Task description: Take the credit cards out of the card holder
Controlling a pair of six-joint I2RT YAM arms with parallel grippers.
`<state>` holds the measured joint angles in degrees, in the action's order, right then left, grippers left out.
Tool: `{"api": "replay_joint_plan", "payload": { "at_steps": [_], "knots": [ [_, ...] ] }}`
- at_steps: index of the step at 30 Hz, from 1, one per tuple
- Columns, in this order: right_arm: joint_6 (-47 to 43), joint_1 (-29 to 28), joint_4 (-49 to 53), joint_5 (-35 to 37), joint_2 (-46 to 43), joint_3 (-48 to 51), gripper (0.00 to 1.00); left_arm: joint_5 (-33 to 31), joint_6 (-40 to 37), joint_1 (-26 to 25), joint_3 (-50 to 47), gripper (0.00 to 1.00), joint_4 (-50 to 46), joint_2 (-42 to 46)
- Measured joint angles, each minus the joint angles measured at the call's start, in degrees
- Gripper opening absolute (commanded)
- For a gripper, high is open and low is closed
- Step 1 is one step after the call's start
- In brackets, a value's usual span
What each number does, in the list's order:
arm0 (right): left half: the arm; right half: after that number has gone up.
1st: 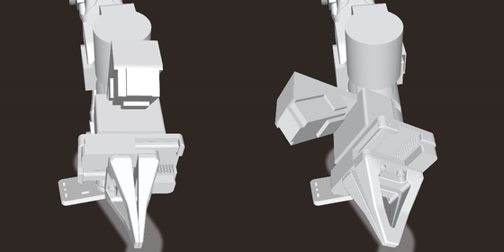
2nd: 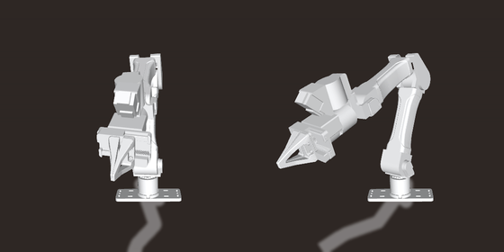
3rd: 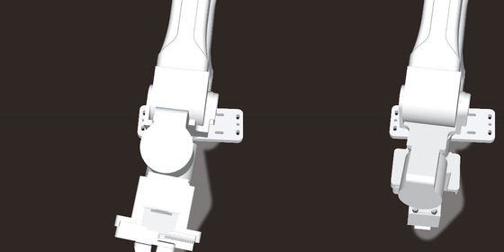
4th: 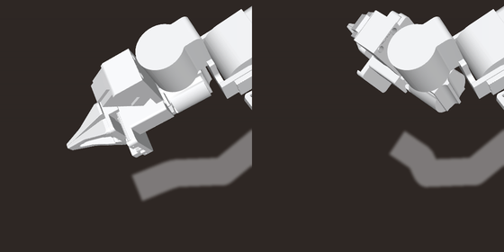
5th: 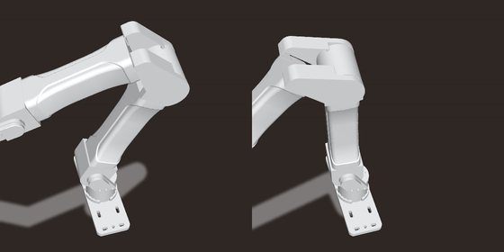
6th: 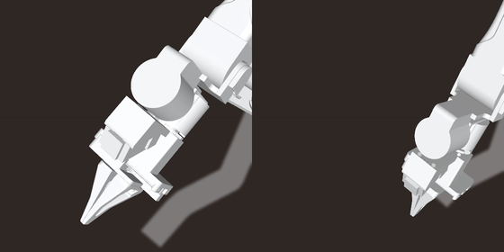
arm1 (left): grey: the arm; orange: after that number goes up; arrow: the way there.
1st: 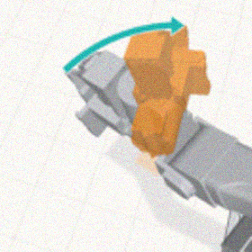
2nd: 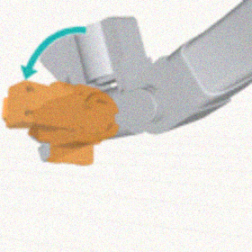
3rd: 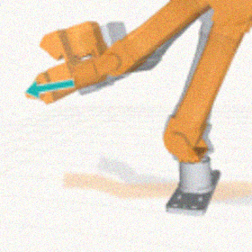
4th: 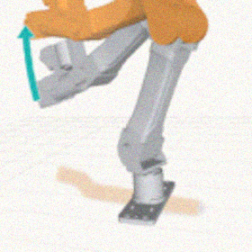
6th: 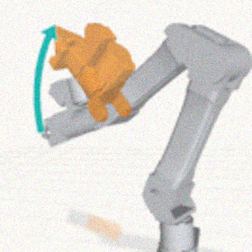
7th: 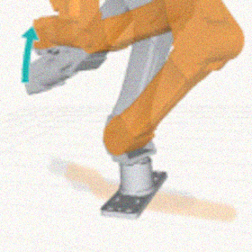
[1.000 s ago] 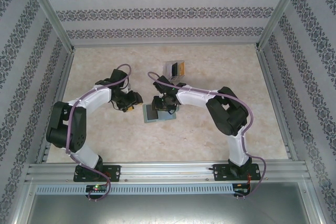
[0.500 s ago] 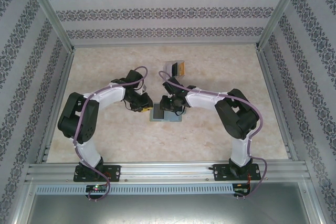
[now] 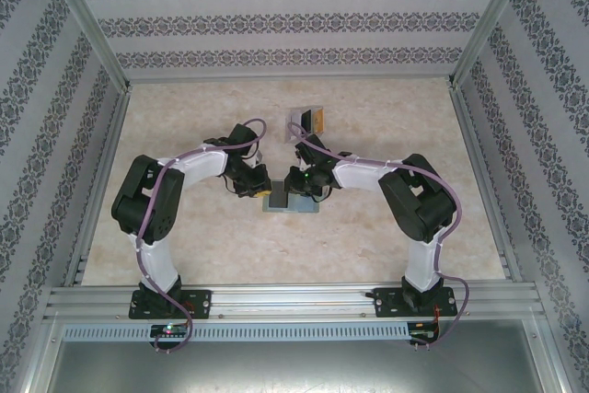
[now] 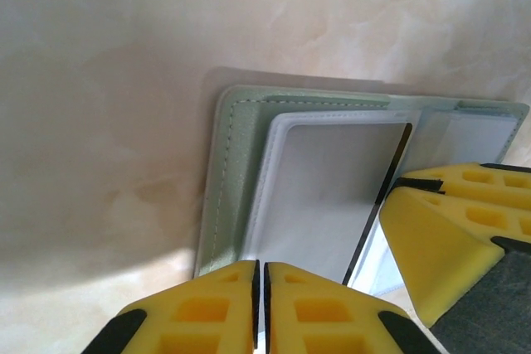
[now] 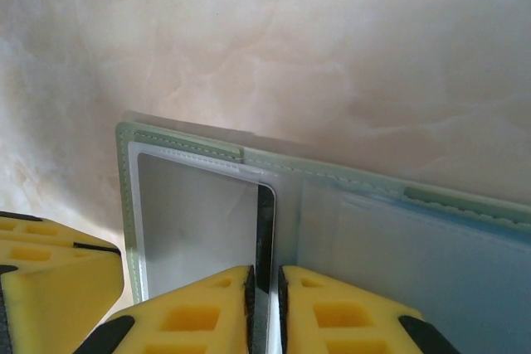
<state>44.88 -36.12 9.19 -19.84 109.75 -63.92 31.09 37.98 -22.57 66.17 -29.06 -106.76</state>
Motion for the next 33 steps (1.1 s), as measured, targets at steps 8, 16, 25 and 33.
{"api": "replay_joint_plan", "payload": {
  "at_steps": [8, 16, 25, 33],
  "knots": [
    [0.02, 0.68, -1.70, -1.46, 0.00, 0.98, 0.16, -0.22, -0.02, -0.04, 0.37, 0.09, -0.07, -1.64],
    [0.31, 1.05, -3.13, -2.84, 0.00, 1.66, 0.15, -0.72, -0.24, -0.22, 0.63, 0.09, -0.20, -1.95],
    [0.44, 1.20, -3.80, -4.55, 0.00, 1.84, 0.15, -1.09, -0.52, -0.26, 0.85, 0.08, -0.46, -2.08],
    [0.66, 1.64, -4.85, -6.80, 0.07, 1.84, 0.16, -1.09, -1.09, -0.26, 0.90, 0.08, -0.46, -2.16]
  ]
}}
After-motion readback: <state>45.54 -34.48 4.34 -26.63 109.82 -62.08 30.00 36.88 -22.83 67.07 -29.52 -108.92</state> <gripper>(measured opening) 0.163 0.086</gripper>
